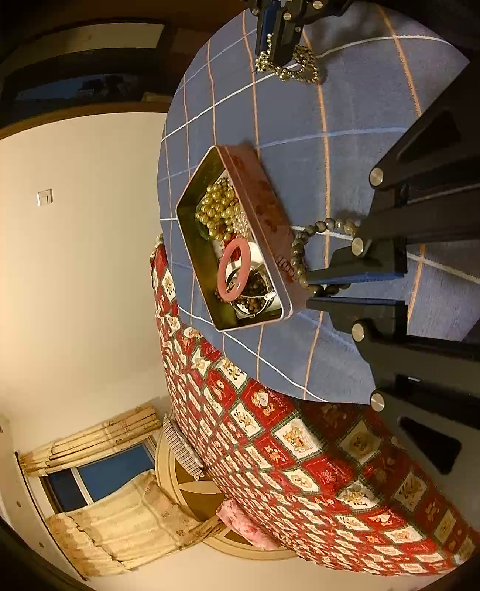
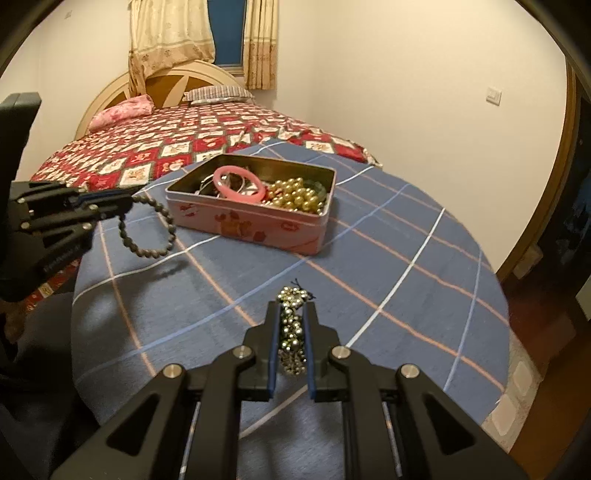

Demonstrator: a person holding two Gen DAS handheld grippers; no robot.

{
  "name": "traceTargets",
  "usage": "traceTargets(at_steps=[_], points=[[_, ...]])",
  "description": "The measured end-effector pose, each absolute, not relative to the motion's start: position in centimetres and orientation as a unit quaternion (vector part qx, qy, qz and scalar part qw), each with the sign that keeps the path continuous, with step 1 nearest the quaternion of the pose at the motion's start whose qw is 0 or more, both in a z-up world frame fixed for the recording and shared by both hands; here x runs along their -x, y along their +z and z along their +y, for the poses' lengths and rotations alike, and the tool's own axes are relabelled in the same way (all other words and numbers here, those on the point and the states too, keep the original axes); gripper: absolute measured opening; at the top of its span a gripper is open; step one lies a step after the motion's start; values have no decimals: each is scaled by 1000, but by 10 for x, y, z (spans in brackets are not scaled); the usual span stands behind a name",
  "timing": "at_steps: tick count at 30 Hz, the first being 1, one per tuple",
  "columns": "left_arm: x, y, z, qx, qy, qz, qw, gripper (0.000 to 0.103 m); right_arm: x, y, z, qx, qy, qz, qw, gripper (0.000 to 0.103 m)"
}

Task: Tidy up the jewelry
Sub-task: 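Carry the dark bracelet and bead chain into the pink tin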

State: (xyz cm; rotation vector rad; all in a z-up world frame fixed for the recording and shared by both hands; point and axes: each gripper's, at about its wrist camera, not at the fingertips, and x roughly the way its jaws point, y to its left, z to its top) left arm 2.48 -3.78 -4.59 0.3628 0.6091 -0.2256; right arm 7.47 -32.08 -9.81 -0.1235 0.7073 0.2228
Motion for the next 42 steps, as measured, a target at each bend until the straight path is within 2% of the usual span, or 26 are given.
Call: traceTargets(at_steps=[10,42], points=[[-28,-43,-39,-173,-112,295,933,6,-81,-88,-323,67,101,333,935,14],[-88,20,-42,-173,-107,243,948,6,-144,-34,-307,99,111,288,946,14]])
